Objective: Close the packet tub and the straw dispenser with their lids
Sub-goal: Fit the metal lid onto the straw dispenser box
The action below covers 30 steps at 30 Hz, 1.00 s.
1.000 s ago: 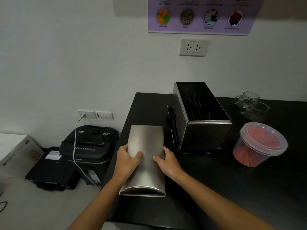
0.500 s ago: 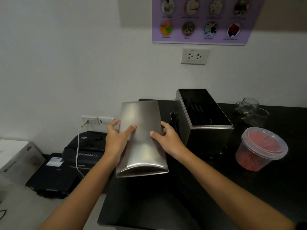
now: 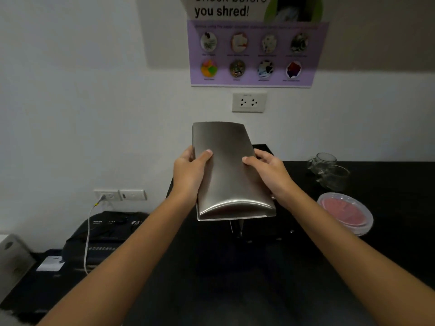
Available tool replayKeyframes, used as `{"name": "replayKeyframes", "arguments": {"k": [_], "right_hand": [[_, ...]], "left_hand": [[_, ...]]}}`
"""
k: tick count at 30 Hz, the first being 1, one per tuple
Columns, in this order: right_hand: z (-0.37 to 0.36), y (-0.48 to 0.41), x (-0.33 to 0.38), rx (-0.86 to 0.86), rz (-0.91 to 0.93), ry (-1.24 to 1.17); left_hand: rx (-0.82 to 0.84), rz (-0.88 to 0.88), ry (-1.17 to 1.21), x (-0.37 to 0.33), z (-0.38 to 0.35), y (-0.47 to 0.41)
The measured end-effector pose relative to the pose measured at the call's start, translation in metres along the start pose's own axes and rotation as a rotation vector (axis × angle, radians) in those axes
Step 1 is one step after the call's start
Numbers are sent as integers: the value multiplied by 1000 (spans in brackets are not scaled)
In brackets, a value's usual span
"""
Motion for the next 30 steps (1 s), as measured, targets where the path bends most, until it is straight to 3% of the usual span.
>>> {"name": "replayKeyframes", "arguments": {"k": [7,13,21,30], "right_hand": [[51,-19,9,-101,-6,12],[78,-47,14,-47,-41,122],[77,-65,-30,32,-161,242],[85,-77,-44,9,-185,269]], "left_hand": [[-10,88,41,12,-50,-29],[-43,129,0,18,-77,-52],[-83,203,-48,50,-84,-63],[-62,234,-88,64,-92,-78]]}}
Point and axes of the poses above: each hand's wrist, its own y-axis away from the middle knuckle, its own z-axis out of the back of the hand, x = y × z, the point moved 10 cm from there along -y, towards the middle knuckle, and after that the axes turned 11 degrees about x, right-handed, at the moved point
